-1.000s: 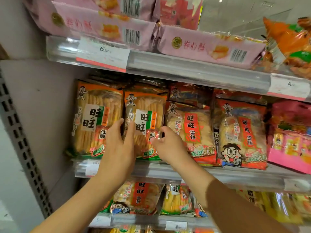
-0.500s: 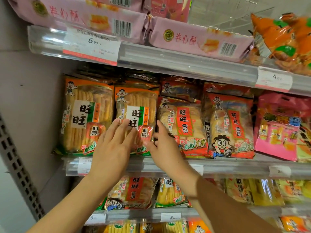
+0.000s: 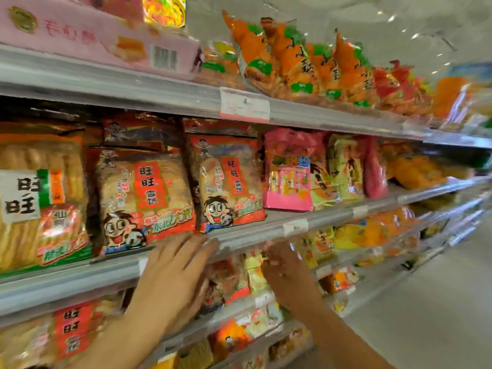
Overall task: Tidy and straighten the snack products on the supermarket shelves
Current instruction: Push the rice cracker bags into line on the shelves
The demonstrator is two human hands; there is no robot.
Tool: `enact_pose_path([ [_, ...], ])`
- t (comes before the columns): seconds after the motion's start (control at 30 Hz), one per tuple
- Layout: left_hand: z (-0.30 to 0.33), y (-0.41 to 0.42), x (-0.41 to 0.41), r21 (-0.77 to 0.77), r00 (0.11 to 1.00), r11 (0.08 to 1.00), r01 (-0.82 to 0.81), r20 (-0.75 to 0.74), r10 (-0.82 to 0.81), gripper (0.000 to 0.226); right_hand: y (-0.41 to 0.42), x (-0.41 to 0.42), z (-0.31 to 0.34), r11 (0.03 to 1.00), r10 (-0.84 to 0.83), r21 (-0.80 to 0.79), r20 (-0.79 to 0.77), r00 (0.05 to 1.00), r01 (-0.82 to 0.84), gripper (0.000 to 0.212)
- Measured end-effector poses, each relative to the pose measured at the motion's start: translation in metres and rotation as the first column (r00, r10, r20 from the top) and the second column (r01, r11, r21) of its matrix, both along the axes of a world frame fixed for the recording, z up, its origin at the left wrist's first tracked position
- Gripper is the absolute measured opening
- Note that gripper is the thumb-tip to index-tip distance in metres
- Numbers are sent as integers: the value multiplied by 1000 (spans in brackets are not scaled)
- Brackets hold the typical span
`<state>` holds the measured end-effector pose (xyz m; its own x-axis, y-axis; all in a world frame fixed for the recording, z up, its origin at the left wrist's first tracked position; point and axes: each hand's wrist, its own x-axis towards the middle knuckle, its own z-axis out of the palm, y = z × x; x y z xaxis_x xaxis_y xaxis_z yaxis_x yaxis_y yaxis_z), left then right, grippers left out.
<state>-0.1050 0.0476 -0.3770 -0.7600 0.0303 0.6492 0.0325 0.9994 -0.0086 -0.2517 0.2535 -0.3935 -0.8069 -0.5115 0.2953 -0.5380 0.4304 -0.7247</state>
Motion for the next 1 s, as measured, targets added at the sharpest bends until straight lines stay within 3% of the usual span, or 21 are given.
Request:
enact_pose_path([
  [0.1, 6, 35, -37, 4, 998, 1000, 20, 65, -21, 53, 60, -47, -10, 986, -163, -13, 126, 979, 165, 25],
  [0.2, 8, 70, -78, -38, 994, 999, 35, 110, -30, 55, 111, -84, -15, 976, -218, 21, 86, 972, 217, 35],
  [0.37, 12, 135, -158, -118, 987, 993, -2, 162, 21, 54, 167, -140, -12, 984, -139, 107, -21, 990, 140, 27],
  [0.5, 4, 165, -199, -73, 958, 990, -121, 254, 136, 73, 189, -181, 3, 989, -43, 142, -40, 998, 48, 22],
  [0.57, -5, 172, -208, -83, 931, 979, -185, 305, 202, 79, 189, -199, 15, 990, -2, 141, 0, 1000, 2, 27],
  [0.63, -12, 175, -213, -122, 922, 967, -224, 296, 251, 72, 181, -216, 27, 992, 68, 98, 143, 987, -83, 39],
  [0.67, -14, 175, -215, -139, 925, 960, -242, 266, 271, 65, 175, -223, 31, 989, 84, 111, 128, 988, -98, 46],
  [0.8, -8, 169, -224, -87, 963, 971, -221, 140, 232, 55, 150, -240, 35, 992, 104, 93, -248, 963, -83, 44],
  [0.9, 14, 158, -239, 51, 977, 975, -214, 12, 214, 51, 133, -253, 34, 992, 87, 120, -418, 904, -40, 41],
  [1.0, 34, 145, -261, 202, 959, 946, -254, -72, 273, 63, 123, -268, 34, 991, 65, 137, -490, 869, 3, 45],
])
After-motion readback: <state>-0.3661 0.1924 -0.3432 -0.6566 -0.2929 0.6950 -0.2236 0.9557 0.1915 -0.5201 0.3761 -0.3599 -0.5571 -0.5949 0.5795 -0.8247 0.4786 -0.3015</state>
